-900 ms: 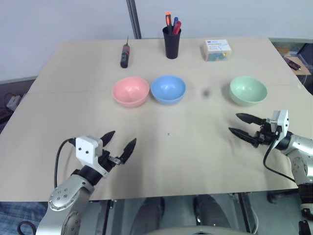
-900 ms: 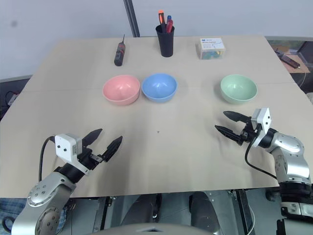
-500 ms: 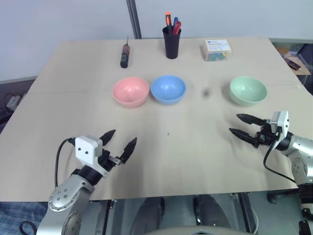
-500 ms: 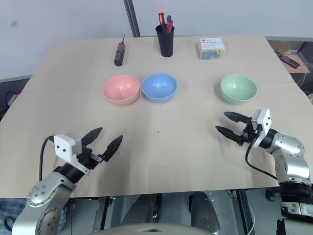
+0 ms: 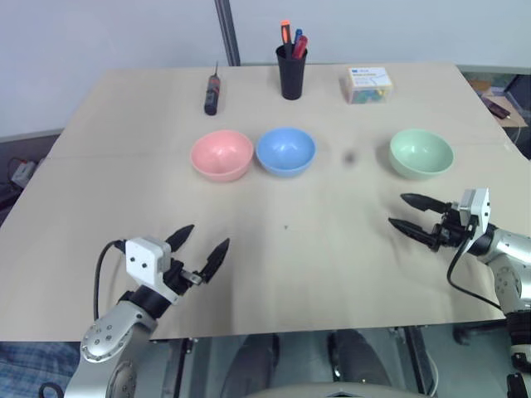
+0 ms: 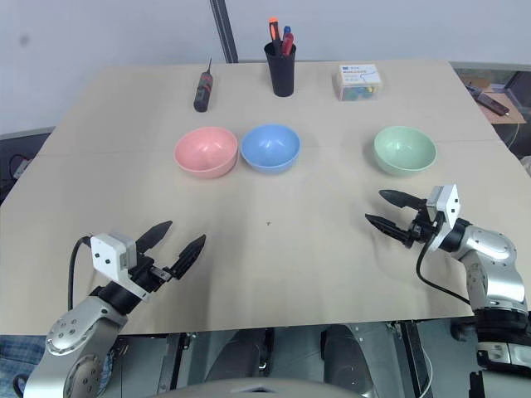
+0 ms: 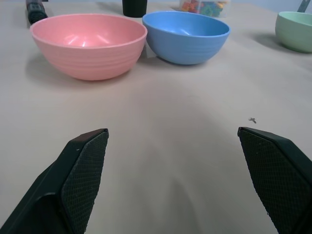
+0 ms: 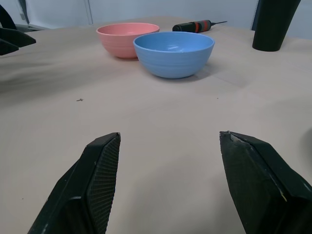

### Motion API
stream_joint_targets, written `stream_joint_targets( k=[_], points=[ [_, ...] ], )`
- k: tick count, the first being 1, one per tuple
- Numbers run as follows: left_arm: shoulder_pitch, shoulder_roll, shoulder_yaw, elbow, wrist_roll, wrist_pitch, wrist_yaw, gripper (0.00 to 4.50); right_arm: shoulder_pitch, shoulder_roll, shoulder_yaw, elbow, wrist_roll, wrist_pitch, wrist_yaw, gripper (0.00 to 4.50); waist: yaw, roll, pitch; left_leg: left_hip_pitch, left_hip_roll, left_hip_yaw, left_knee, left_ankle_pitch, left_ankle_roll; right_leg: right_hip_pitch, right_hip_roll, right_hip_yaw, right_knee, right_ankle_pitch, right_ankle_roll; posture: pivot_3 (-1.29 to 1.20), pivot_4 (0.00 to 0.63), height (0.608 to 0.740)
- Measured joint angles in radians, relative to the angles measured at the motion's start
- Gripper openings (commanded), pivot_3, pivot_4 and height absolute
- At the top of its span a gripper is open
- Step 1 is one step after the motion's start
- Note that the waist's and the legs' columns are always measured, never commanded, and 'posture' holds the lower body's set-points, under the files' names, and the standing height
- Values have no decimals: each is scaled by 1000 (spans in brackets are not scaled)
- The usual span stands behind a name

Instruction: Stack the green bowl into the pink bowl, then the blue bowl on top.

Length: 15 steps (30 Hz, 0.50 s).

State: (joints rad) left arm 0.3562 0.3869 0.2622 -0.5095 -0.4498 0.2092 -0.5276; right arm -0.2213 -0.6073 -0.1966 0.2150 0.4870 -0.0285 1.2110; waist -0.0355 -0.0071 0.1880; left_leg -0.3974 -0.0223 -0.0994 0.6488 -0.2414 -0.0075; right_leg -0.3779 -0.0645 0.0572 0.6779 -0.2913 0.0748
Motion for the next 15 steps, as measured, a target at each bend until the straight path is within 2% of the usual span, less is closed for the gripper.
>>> stream_joint_targets(
  k=[3,8,15],
  points=[
    [-48,11,-5,1,27,51,46,4500,4,0,0,-3,2,0,1,3389,2,0,0,0,0,-1,0,0,0,0,0,-1,0,0,0,0,150,740],
    [-257,82,-24,3,52,202,119,4500,5,14,4,-68,9,5,-15,3389,5,0,0,0,-1,-3,1,0,0,1,1,-2,1,0,0,0,150,740],
    [-548,214,-117,85,118,378,125,4500,11,32,30,-128,8,23,-42,3389,1,0,0,0,-2,-4,1,0,0,1,1,-3,1,0,0,0,150,740]
  ],
)
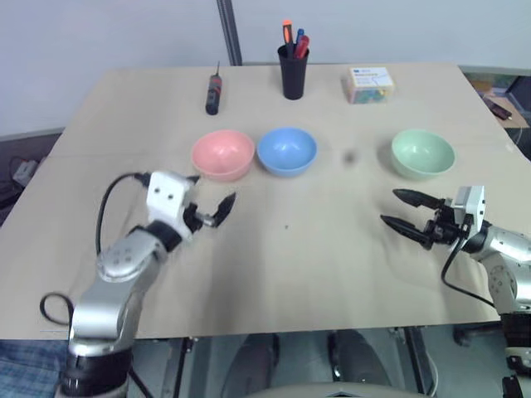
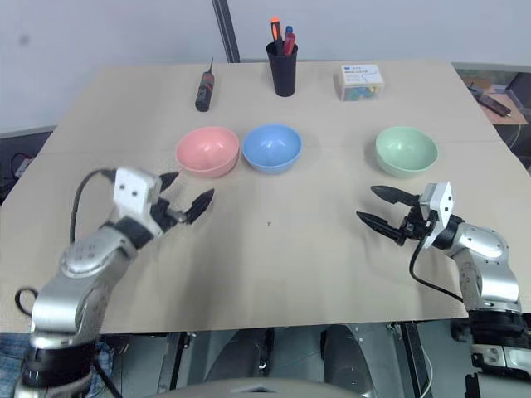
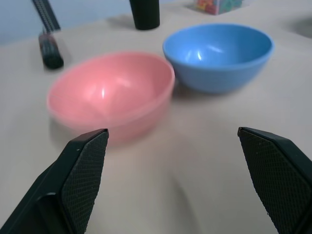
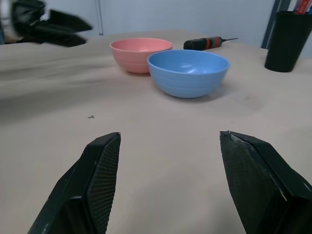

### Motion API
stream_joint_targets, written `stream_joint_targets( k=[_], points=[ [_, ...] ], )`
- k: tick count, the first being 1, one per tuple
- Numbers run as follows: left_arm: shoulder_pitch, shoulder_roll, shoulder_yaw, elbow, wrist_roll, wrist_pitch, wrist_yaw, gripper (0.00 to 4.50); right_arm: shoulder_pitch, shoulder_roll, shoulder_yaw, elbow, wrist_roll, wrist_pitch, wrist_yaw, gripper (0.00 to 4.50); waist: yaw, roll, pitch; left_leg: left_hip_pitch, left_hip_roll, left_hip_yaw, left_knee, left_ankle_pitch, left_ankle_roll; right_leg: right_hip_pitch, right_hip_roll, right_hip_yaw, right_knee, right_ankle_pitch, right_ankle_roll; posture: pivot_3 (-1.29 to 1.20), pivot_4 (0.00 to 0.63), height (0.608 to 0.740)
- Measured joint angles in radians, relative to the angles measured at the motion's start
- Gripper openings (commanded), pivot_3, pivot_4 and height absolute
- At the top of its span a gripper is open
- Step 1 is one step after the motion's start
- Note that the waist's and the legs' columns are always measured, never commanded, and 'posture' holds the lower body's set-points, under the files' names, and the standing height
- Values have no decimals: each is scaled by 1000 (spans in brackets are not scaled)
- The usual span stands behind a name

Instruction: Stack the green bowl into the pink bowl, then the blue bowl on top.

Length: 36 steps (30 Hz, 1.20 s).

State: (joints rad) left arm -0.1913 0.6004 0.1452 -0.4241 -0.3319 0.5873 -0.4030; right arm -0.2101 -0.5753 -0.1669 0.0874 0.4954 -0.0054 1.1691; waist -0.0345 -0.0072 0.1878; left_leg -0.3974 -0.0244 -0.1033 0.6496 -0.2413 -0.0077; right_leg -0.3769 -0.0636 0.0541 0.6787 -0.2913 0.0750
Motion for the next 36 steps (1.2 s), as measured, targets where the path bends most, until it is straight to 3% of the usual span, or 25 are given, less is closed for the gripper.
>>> stream_joint_targets(
  k=[9,16,17,18,20,22,29,36],
  points=[
    [-257,62,-173,281,114,49,-95,4500,4,2,4,-14,-5,-1,-20,3389,-1,0,0,-1,0,-1,0,0,0,-1,0,-1,0,0,0,0,150,740],
    [-399,33,-270,503,198,-9,-150,4500,29,5,3,-25,-13,-7,-40,3389,-3,0,0,-2,-1,-1,0,0,0,-2,0,0,0,0,0,0,150,740],
    [-415,29,-287,534,213,-29,-171,4003,30,5,3,-25,-14,-8,-42,3445,-4,0,0,-2,-1,-1,0,0,0,-2,0,0,0,0,0,0,150,740],
    [-429,25,-311,566,226,-48,-192,3997,30,6,3,-25,-17,-10,-44,3445,-3,0,0,-2,-1,-1,0,0,0,-2,0,0,0,0,0,0,150,740],
    [-441,21,-334,607,242,-83,-222,3437,29,6,3,-25,-20,-14,-45,3445,-4,0,0,-2,-1,0,0,0,0,-2,0,0,0,0,0,0,150,740],
    [-455,16,-350,645,255,-104,-246,2461,28,7,4,-25,-22,-19,-46,3445,-4,0,0,-2,-1,1,0,0,0,-2,0,0,0,0,0,0,150,740],
    [-497,21,-320,642,259,-112,-297,30,29,7,3,-25,-25,-24,-47,3445,-4,0,0,-2,0,0,0,0,0,-2,0,0,0,0,0,0,150,740],
    [-399,108,-309,484,231,-56,-411,30,32,9,5,-24,-26,-29,-47,3445,-8,1,0,-1,0,-1,0,0,0,-2,0,1,0,0,0,0,150,740]
  ],
)
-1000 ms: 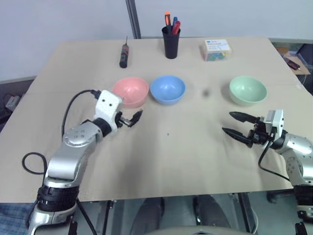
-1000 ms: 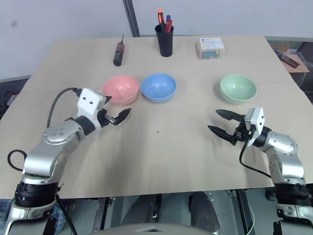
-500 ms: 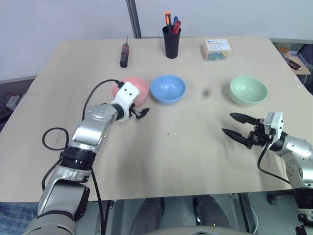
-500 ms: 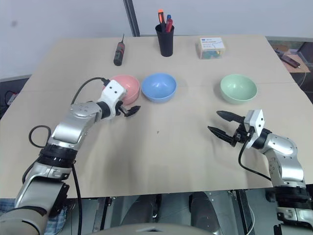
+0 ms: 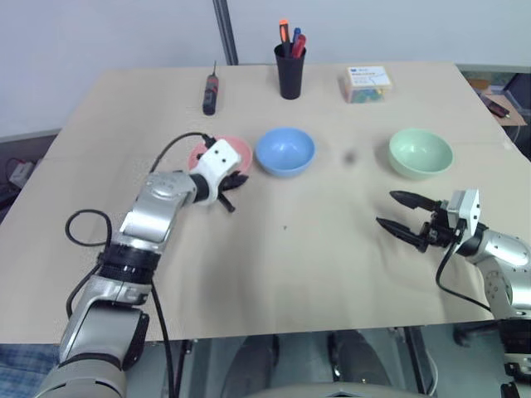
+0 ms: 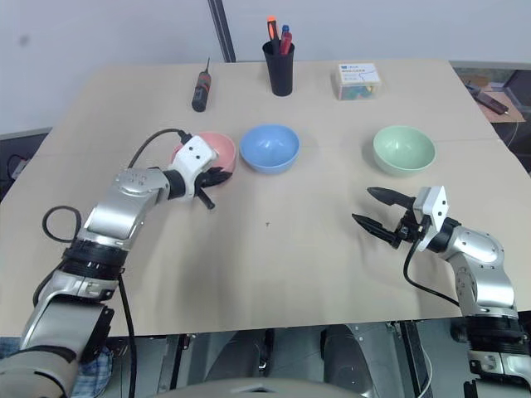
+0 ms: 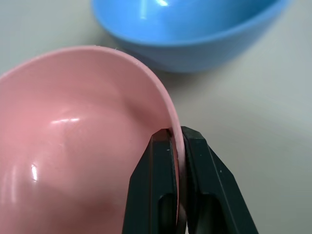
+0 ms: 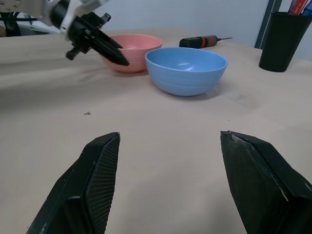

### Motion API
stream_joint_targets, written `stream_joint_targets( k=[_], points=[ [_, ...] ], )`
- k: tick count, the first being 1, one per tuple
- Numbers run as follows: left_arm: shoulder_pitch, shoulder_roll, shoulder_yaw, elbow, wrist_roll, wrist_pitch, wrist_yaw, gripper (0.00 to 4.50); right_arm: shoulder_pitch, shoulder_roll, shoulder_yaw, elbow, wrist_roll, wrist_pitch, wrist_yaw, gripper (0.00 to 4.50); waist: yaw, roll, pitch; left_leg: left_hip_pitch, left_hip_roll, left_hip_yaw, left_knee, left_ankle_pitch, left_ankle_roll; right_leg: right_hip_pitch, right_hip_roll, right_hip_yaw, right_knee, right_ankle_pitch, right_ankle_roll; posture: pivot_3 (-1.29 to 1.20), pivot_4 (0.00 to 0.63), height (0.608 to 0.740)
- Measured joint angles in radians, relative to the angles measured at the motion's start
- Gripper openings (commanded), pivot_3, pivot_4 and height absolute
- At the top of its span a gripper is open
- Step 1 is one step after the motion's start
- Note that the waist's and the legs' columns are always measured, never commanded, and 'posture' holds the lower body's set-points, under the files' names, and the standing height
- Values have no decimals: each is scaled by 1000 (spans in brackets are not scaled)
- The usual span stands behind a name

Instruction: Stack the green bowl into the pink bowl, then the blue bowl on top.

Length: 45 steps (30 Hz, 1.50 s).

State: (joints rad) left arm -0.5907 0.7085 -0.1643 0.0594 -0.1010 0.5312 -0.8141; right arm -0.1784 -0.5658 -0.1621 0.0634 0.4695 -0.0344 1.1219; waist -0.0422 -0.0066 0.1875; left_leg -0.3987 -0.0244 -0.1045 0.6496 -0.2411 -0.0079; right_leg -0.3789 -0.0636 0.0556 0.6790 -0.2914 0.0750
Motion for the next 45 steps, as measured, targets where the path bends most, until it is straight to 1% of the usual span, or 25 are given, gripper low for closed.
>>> stream_joint_targets(
  k=[4,7,8,11,14,16,18,21,24,25,26,27,28,29,30,31,33,36,40,41,42,43,44,45],
  points=[
    [46,56,3,-129,-48,45,-96,30,2,-1,0,2,0,-2,5,3445,3,0,0,0,0,0,0,0,0,0,0,-1,0,0,0,0,150,740],
    [46,80,-9,-250,-76,47,-167,30,2,-2,0,3,-2,-2,6,3445,8,0,0,-1,0,1,1,0,0,0,0,-1,-1,0,0,0,150,740],
    [45,83,-22,-295,-82,37,-193,30,1,-2,0,4,-2,-2,6,3445,8,0,0,-1,0,1,1,0,0,1,0,-1,0,0,0,0,150,740],
    [49,85,-121,-416,-88,-15,-280,30,-1,-2,0,7,-8,-2,6,3445,6,0,0,-1,0,3,1,0,0,1,0,-1,0,0,0,0,150,740],
    [65,85,-231,-439,-50,-92,-347,30,-2,-2,1,12,-9,-2,6,3445,1,0,0,0,1,4,0,0,0,1,1,0,0,0,0,0,150,740],
    [65,83,-277,-437,-26,-130,-374,30,-2,-2,1,16,-11,-2,6,3445,1,0,0,0,1,4,0,0,0,1,1,0,0,0,0,0,150,740],
    [50,61,-311,-416,-1,-160,-396,30,-2,-2,1,17,-14,-2,4,3445,2,0,0,0,1,4,1,0,0,1,1,0,0,0,0,0,150,740],
    [36,45,-318,-396,7,-175,-407,30,0,-2,1,16,-17,-2,3,3445,4,0,0,0,0,4,2,0,0,1,1,0,0,0,0,0,150,740],
    [23,26,-318,-369,26,-190,-408,1141,7,-2,1,15,-17,-2,-2,3445,3,0,0,0,0,3,2,0,0,1,1,0,0,0,0,0,150,740],
    [23,21,-318,-359,30,-197,-408,1609,9,-2,1,14,-17,-2,-4,3445,3,0,0,0,0,3,2,0,0,1,1,0,0,0,0,0,150,740],
    [23,14,-318,-352,34,-205,-408,1950,15,-2,1,12,-17,-2,-5,3445,3,0,0,0,0,3,2,0,0,1,1,0,0,0,0,0,150,740],
    [22,8,-318,-350,37,-213,-408,2414,19,-2,1,12,-17,-2,-6,3445,2,0,0,0,0,3,2,0,0,1,1,0,0,0,0,0,150,740],
    [19,-1,-317,-349,38,-218,-408,2734,22,-2,1,12,-17,-2,-7,3445,2,0,0,0,0,4,2,0,0,1,1,0,0,0,0,0,150,740],
    [16,-5,-317,-349,37,-221,-408,3175,22,-2,1,11,-17,-2,-8,3445,2,0,0,0,0,4,2,0,0,1,1,0,0,0,0,0,150,740],
    [12,-12,-314,-349,36,-230,-408,3436,21,-2,1,11,-17,-2,-8,3445,2,0,0,0,0,4,2,0,0,1,1,0,0,0,0,0,150,740],
    [12,-14,-310,-349,29,-233,-410,3910,20,-2,1,11,-17,-2,-8,3445,2,0,0,0,0,3,2,0,0,1,1,0,0,0,0,0,150,740],
    [15,-13,-296,-350,14,-232,-413,4451,17,-4,1,12,-17,-2,-7,3445,1,0,0,0,1,3,2,0,0,1,1,0,1,0,0,0,150,740],
    [34,1,-235,-364,-43,-208,-425,4451,3,-9,1,16,-17,-1,3,3445,0,0,0,0,1,3,2,0,0,1,1,0,1,0,0,0,150,740],
    [74,4,-128,-379,-154,-151,-421,4451,-17,-11,6,29,-19,3,9,3445,1,0,0,0,1,3,2,0,0,1,1,0,1,0,0,0,150,740],
    [107,-8,-44,-382,-216,-134,-395,4451,-34,-15,10,40,-21,10,11,3445,0,0,0,0,1,2,2,0,0,1,1,0,1,0,0,0,150,740],
    [117,-9,-18,-382,-230,-131,-385,4451,-40,-20,10,45,-22,13,11,3445,-1,0,0,0,2,1,2,0,0,0,1,1,1,0,0,0,150,740],
    [140,-7,36,-384,-258,-128,-366,4451,-52,-34,11,59,-25,20,11,3445,0,0,0,0,2,0,2,0,0,1,1,0,1,0,0,0,150,740],
    [147,-7,49,-385,-263,-128,-361,4451,-56,-36,12,63,-26,23,11,3445,0,0,0,0,2,0,2,0,0,1,1,0,0,0,0,0,150,740],
    [192,-6,111,-398,-304,-107,-337,4451,-84,-45,15,83,-30,32,13,3445,-1,0,0,0,2,0,2,0,0,1,1,0,1,0,0,0,150,740]
  ],
)
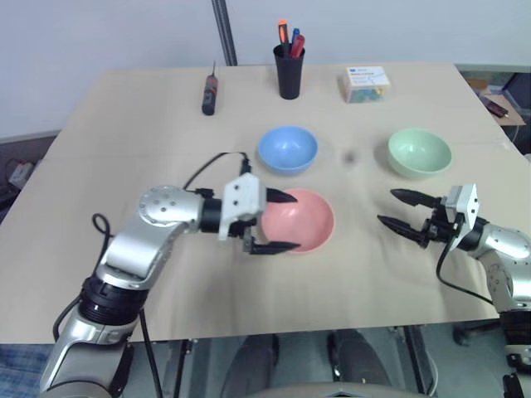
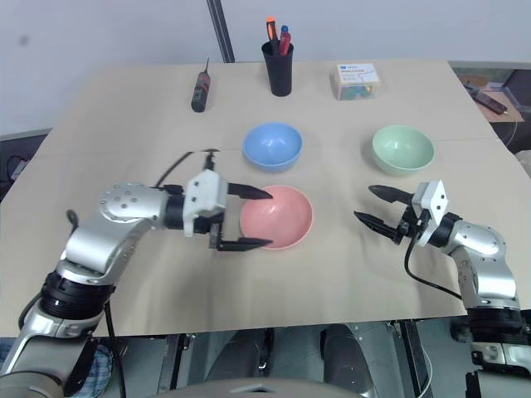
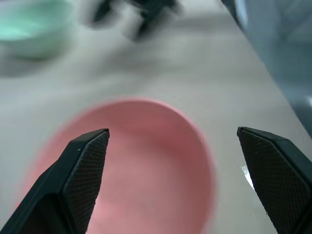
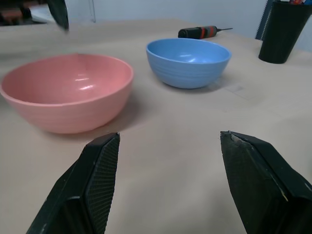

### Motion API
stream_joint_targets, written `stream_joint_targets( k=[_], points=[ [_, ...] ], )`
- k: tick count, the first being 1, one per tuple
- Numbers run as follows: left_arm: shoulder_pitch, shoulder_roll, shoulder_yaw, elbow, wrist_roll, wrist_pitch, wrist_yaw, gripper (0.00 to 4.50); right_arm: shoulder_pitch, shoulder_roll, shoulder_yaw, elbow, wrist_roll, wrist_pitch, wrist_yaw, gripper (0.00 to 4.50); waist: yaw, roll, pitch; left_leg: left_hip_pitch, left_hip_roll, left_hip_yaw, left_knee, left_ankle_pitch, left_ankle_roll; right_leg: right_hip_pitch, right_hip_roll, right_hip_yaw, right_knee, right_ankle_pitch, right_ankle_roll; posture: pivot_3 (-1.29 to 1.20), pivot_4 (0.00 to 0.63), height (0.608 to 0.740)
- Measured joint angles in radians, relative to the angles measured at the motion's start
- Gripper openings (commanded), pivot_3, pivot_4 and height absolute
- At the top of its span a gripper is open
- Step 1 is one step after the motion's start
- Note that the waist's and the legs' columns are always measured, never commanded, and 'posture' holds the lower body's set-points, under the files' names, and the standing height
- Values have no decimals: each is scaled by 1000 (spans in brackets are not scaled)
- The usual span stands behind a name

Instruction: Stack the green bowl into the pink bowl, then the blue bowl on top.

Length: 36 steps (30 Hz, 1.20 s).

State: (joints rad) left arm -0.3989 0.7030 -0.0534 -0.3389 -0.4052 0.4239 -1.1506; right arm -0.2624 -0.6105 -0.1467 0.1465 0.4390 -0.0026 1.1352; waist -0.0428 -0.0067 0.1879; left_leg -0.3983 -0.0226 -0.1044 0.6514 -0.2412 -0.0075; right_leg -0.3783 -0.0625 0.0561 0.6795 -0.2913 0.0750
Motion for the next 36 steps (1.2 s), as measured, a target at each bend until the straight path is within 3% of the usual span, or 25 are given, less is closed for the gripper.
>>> stream_joint_targets(
  k=[6,10,13,20,30,31,33,36],
  points=[
    [125,-57,278,-56,-279,192,188,4451,-197,-51,24,208,-93,-13,-14,3445,1,0,0,1,1,0,0,0,0,0,0,-1,0,0,0,0,150,740],
    [251,-56,341,-112,-297,175,214,4451,-361,-62,93,429,-225,-49,-74,3445,-5,0,0,1,0,3,0,0,0,-1,-1,4,0,0,0,0,150,740],
    [332,-107,407,-127,-310,108,236,4451,-515,-80,139,621,-331,-94,-115,3445,-1,0,0,1,1,6,0,0,0,-1,0,2,-1,0,0,0,150,740],
    [439,-116,439,-143,-303,-7,240,4451,-676,-59,205,884,-457,-183,-163,3445,4,0,0,-1,0,7,-1,0,0,-1,-2,2,-2,0,0,0,150,740],
    [485,-115,437,-163,-305,-39,268,4451,-788,-49,236,1039,-556,-204,-230,3445,-2,0,0,1,0,8,-2,0,0,-1,-1,3,-1,0,0,0,150,740],
    [487,-114,437,-163,-305,-40,268,4500,-789,-47,238,1045,-560,-204,-237,2932,-2,0,0,0,0,8,-2,0,0,-1,-1,3,-1,0,0,0,150,740],
    [490,-113,437,-163,-305,-41,269,4500,-790,-41,241,1054,-570,-204,-248,2370,-2,0,0,0,0,8,-2,0,0,-1,-1,3,-2,0,0,0,150,740],
    [490,-113,436,-163,-305,-42,271,4500,-790,-29,246,1055,-582,-207,-249,1189,-2,0,0,0,0,8,-2,0,0,-1,-1,3,-1,0,0,0,150,740]
  ],
)
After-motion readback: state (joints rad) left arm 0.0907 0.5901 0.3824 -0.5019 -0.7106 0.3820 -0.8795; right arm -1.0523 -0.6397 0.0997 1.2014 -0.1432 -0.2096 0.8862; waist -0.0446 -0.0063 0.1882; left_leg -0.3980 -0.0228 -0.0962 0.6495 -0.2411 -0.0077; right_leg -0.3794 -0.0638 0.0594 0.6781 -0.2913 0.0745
